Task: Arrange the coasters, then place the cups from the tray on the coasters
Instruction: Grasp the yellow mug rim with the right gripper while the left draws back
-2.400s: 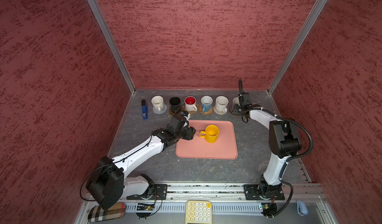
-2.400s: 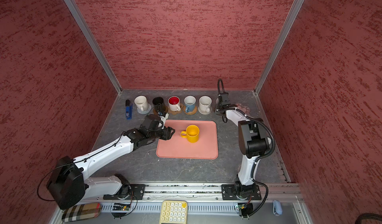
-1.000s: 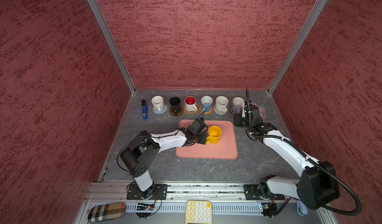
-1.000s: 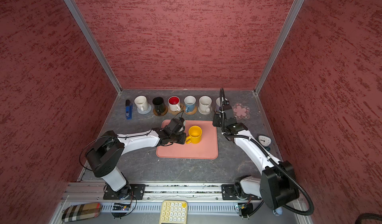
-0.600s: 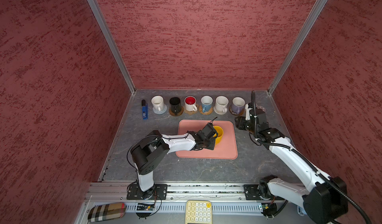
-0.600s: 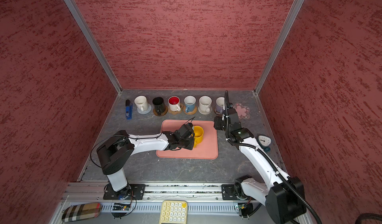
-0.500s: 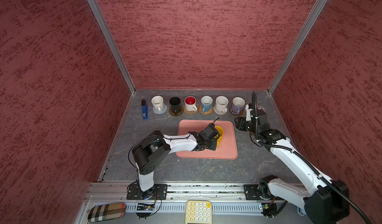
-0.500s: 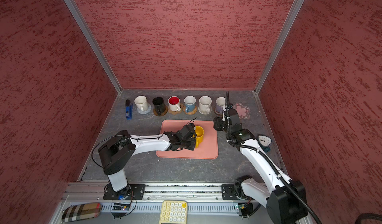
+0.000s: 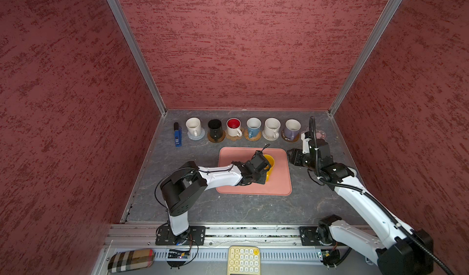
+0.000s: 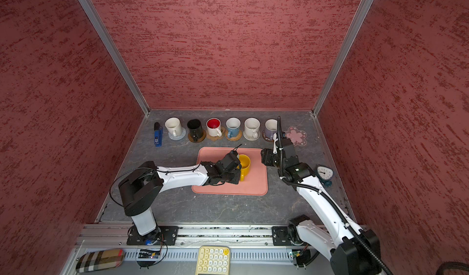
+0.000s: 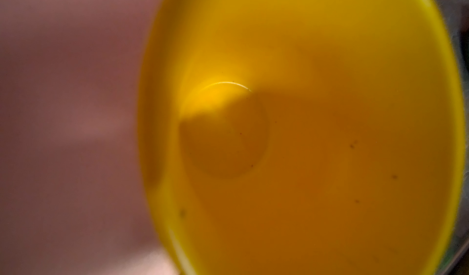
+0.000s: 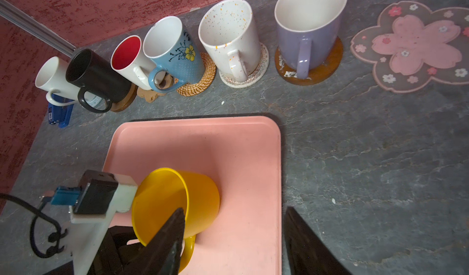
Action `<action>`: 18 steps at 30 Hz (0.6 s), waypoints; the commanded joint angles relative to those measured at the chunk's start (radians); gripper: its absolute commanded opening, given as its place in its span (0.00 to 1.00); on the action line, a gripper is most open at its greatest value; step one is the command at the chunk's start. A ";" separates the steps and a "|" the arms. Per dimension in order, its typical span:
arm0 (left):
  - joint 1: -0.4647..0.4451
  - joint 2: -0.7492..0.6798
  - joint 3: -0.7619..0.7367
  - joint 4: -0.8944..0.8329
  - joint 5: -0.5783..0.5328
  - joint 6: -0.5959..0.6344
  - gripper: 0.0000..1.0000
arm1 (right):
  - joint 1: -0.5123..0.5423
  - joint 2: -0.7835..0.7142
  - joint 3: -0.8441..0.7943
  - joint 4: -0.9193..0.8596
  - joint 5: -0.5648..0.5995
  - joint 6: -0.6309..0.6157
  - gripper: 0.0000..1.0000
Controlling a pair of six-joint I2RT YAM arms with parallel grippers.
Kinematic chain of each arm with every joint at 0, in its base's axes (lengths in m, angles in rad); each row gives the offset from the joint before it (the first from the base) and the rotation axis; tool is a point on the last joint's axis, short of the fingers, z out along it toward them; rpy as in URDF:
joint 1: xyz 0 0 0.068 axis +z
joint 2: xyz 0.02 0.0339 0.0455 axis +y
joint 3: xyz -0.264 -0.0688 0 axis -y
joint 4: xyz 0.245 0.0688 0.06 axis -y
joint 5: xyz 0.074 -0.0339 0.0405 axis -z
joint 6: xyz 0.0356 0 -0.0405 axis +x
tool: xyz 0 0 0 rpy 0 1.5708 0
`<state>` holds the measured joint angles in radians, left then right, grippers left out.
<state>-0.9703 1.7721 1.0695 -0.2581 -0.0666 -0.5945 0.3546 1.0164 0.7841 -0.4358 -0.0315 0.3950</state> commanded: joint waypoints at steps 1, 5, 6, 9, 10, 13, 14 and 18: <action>-0.002 -0.087 -0.025 -0.031 -0.052 0.000 0.24 | 0.026 -0.021 -0.019 -0.020 0.002 0.032 0.63; -0.002 -0.168 -0.055 -0.068 -0.097 0.010 0.25 | 0.049 -0.026 -0.047 -0.025 -0.020 0.061 0.63; -0.001 -0.191 -0.066 -0.073 -0.106 0.011 0.25 | 0.058 -0.030 -0.050 -0.032 -0.015 0.066 0.63; 0.002 -0.274 -0.112 -0.083 -0.139 0.015 0.28 | 0.095 -0.047 -0.055 -0.050 -0.006 0.096 0.62; 0.007 -0.303 -0.128 -0.086 -0.148 0.016 0.30 | 0.112 -0.048 -0.057 -0.048 -0.004 0.110 0.62; 0.026 -0.381 -0.177 -0.095 -0.163 0.018 0.34 | 0.169 -0.034 -0.050 -0.055 0.012 0.146 0.62; 0.033 -0.404 -0.192 -0.097 -0.166 0.018 0.35 | 0.189 -0.027 -0.046 -0.058 0.022 0.157 0.62; 0.065 -0.503 -0.262 -0.112 -0.178 0.018 0.40 | 0.269 0.011 -0.027 -0.056 0.059 0.204 0.62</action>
<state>-0.9230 1.3128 0.8410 -0.3439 -0.2131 -0.5865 0.5884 1.0111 0.7300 -0.4793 -0.0147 0.5423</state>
